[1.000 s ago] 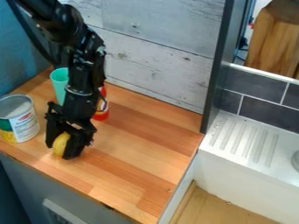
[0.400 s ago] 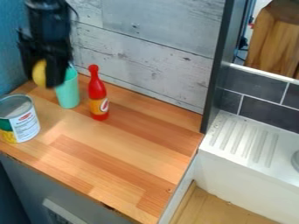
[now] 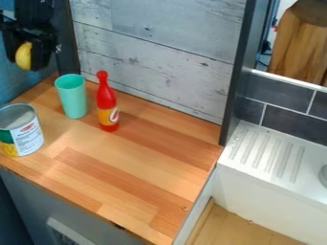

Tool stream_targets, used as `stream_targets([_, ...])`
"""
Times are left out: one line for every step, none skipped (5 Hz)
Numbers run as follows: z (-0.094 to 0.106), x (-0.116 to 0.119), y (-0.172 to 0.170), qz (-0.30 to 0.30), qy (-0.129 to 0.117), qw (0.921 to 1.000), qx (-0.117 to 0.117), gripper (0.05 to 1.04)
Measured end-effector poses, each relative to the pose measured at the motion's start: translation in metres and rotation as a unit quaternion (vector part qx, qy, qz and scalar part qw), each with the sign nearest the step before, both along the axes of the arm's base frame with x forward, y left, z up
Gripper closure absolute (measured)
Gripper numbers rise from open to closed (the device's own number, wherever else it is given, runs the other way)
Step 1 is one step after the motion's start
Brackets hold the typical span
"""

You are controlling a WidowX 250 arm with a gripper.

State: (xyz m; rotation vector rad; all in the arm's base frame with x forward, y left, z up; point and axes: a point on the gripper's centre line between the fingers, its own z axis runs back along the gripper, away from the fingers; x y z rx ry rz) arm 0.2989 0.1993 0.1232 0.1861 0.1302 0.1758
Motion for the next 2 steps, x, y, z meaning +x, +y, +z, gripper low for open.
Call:
stream_targets([-0.009,0.001,0.026,0.03,0.031,0.9988,0.024,0.378])
stream_targets([-0.024,-0.001,0.047,0.053,0.059,0.9963,0.033,0.378])
